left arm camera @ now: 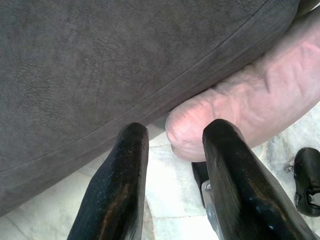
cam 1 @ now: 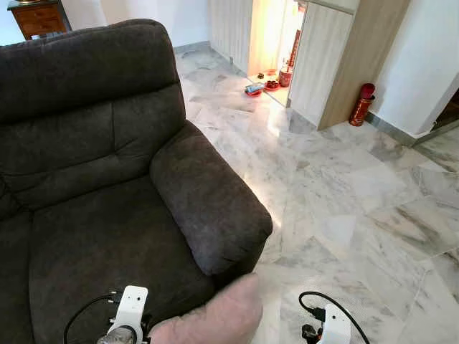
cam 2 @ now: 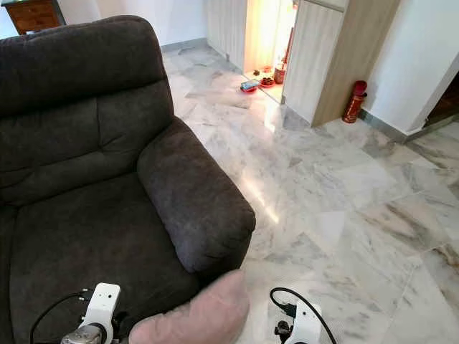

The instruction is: Move the pillow to the sofa from floor

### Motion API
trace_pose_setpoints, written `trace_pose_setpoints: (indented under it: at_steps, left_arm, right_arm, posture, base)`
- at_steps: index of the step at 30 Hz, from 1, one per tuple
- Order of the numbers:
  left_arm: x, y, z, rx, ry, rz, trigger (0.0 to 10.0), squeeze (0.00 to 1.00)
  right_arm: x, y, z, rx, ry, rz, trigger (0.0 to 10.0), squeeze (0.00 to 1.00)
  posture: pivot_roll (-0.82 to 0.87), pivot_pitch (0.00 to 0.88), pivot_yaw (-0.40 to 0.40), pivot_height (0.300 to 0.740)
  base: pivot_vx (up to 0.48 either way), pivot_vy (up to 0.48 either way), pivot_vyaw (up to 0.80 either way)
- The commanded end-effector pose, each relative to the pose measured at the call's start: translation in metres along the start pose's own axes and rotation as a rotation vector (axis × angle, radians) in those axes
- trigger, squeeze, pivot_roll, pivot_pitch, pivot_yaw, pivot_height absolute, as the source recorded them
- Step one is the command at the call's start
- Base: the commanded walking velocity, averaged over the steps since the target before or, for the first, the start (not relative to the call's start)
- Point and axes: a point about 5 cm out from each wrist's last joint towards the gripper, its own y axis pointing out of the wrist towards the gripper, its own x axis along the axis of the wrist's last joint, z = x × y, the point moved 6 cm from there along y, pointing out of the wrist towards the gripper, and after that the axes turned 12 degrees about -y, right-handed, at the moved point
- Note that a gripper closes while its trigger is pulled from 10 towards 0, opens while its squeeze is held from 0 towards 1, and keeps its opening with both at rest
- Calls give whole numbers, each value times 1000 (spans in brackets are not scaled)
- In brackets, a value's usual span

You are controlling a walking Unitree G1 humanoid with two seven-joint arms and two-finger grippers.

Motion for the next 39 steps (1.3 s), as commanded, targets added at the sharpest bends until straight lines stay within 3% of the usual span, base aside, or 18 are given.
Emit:
trace_pose_setpoints:
  at_steps: [1,18,31,39]
  left_arm:
    - [-6,-1,4,15,-11,13,10000,0]
    - [-9,-2,4,14,-7,18,10000,0]
    - [-7,-2,3,13,-11,14,10000,0]
    - [-6,-1,3,15,-9,10,10000,0]
  right_arm:
    - [3,0,1,4,-4,-8,10000,0]
    - [-3,-1,2,14,-11,6,10000,0]
    - [-5,-1,2,8,-12,11,10000,0]
    - [13,4,15,23,-14,-19,10000,0]
  posture:
    - [22,0,-9,725]
    - [22,0,-8,630]
    - [23,0,-8,630]
    - [23,0,-9,630]
  base:
    - [0,0,0]
    - [0,0,0]
    - [0,0,0]
    - [0,0,0]
